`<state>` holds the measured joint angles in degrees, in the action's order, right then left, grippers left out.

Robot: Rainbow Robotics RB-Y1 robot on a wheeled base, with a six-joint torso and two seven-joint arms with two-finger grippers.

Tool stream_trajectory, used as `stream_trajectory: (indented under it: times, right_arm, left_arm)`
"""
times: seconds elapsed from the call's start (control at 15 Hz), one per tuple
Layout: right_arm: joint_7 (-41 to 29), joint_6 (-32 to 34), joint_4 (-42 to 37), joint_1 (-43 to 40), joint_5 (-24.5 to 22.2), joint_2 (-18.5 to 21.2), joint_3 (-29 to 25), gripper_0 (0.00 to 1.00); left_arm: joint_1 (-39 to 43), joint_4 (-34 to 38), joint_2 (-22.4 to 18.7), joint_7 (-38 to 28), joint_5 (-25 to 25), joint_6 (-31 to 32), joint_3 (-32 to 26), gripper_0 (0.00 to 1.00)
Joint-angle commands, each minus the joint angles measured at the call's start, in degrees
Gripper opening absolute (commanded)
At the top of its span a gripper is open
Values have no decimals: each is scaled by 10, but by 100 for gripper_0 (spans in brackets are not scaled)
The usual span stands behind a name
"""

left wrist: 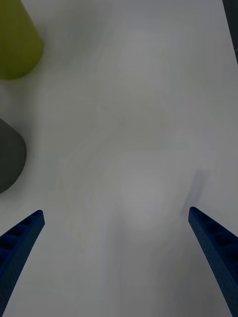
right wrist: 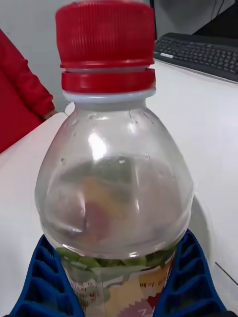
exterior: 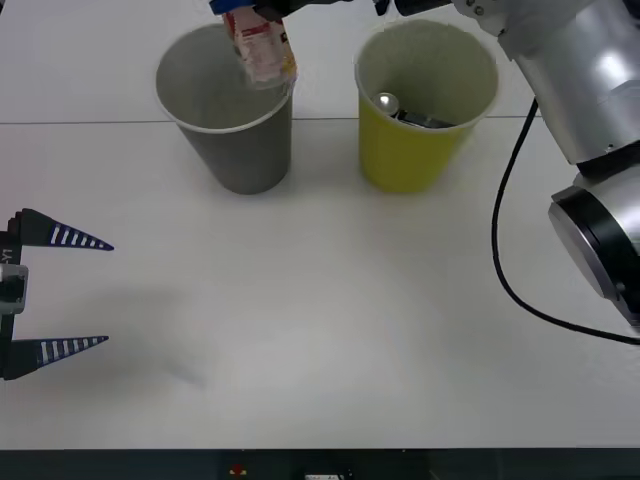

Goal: Put the can into the green bin and the plastic bottle into the gray bin

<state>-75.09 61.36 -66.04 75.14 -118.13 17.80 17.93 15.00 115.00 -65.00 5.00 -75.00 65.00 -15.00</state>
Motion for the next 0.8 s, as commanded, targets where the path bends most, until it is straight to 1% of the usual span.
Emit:
stream_trajectory:
  times: [0.07, 0.2, 0.47, 0.53, 0.6, 0.67, 0.8]
  right_arm:
    - [25, -50, 57, 22, -8, -29, -1, 0]
    - [36, -76, 89, 33, -10, -43, 0, 0]
    - [38, -80, 95, 34, -12, -47, 3, 0]
    - [38, -79, 95, 34, -12, -47, 3, 12]
    - [38, -80, 94, 34, -11, -47, 3, 72]
    - [38, -80, 95, 34, -11, -47, 3, 100]
    - [39, -79, 95, 34, -11, -47, 2, 100]
  left_arm:
    - [0, 0, 0, 0, 0, 0, 0, 100]
    - [0, 0, 0, 0, 0, 0, 0, 100]
    - [0, 0, 0, 0, 0, 0, 0, 100]
    - [0, 0, 0, 0, 0, 0, 0, 100]
    - [0, 0, 0, 0, 0, 0, 0, 100]
    - [0, 0, 0, 0, 0, 0, 0, 100]
    - [0, 0, 0, 0, 0, 0, 0, 100]
